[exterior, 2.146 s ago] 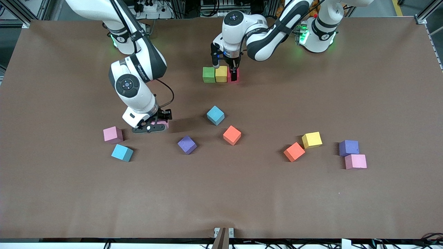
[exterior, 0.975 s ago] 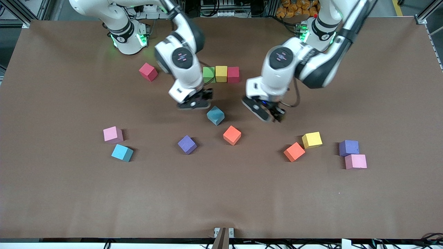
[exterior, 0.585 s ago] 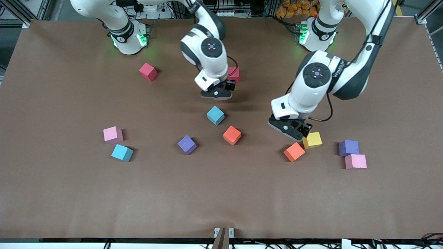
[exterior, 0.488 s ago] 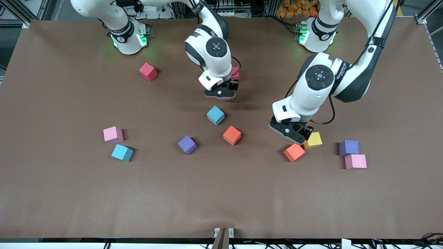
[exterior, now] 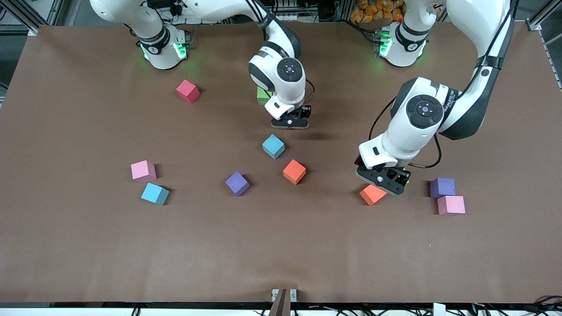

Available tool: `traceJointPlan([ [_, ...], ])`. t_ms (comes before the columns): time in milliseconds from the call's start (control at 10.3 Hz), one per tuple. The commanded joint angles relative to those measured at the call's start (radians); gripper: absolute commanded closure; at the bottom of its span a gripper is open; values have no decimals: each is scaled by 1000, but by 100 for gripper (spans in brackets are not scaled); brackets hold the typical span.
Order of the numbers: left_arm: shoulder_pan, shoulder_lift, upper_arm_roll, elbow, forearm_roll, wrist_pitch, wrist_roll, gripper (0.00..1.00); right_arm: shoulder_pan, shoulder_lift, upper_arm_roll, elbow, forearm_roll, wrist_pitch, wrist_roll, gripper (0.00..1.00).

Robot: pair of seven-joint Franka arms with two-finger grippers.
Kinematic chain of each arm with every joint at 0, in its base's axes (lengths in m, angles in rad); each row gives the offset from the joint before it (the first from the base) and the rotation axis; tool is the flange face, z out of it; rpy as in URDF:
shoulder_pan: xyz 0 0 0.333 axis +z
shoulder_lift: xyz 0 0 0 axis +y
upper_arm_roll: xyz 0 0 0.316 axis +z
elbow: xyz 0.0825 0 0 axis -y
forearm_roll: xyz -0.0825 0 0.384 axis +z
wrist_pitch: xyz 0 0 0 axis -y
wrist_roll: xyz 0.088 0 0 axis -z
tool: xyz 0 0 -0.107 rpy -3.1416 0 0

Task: Form number 2 with 11 blocks
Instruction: 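Carry the light pink cube with the right gripper toward the cube row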

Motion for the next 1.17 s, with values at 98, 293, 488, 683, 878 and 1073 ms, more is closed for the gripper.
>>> traceJointPlan([
  [98,20,-6,-4,20,-6,-32,2,0,44,13,-4,19,17,-2,-4,100],
  [293,32,-6,-2,26,-6,-32,3,0,60,13,-5,-5,15,11,-8,100],
  [488,30,-1,-2,33,-7,-32,-3,0,63,13,-5,-27,14,40,-8,100],
  [683,23,5,-2,37,-6,-32,-8,0,70,13,-5,-36,14,53,-7,100],
  [878,26,5,-2,36,-9,-32,-8,0,73,13,-5,-38,14,50,-5,100],
  [1073,30,8,-2,29,-9,-32,-6,0,83,13,-5,-39,14,48,-2,100],
])
